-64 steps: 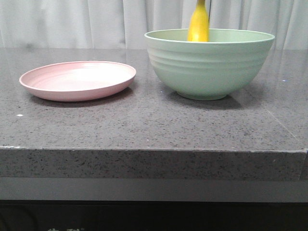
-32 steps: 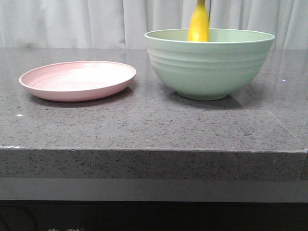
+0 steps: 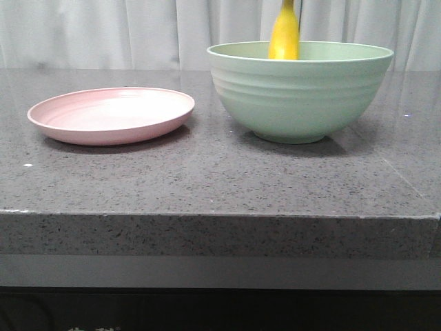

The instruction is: Transfer banana from pink plate to green bowl

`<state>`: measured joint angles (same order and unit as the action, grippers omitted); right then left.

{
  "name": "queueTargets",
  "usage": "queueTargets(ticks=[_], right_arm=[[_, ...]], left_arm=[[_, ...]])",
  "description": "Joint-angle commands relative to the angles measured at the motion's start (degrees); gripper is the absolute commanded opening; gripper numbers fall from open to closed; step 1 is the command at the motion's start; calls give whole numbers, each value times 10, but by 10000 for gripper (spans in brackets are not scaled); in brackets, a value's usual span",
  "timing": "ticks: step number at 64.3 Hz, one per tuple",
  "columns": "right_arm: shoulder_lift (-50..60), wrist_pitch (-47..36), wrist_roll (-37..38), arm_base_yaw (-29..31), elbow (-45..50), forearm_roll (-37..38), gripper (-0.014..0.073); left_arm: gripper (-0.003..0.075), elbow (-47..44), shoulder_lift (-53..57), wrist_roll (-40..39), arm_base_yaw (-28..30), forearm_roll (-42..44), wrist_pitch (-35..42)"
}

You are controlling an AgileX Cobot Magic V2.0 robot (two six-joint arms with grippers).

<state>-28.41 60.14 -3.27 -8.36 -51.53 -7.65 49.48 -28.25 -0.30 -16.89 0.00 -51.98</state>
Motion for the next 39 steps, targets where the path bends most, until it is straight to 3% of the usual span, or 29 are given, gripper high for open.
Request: queueTargets(ticks=[1,8,16,29,39], right_arm=[[-3,-35,0,2,-12,0,-68],[-3,-35,0,2,-12,0,-68],[-3,-35,0,2,-12,0,-68],[-3,-35,0,2,-12,0,-68],[-3,-35,0,2,-12,0,-68]], left_arm=[[-18,13,-4,-6,0,-5,44],[-18,13,-4,-6,0,-5,44],[-18,-32,32,-6,1,0,104],[-18,-212,143,-6,55,0,297],[-18,-362,213,-6,101,-50,453]])
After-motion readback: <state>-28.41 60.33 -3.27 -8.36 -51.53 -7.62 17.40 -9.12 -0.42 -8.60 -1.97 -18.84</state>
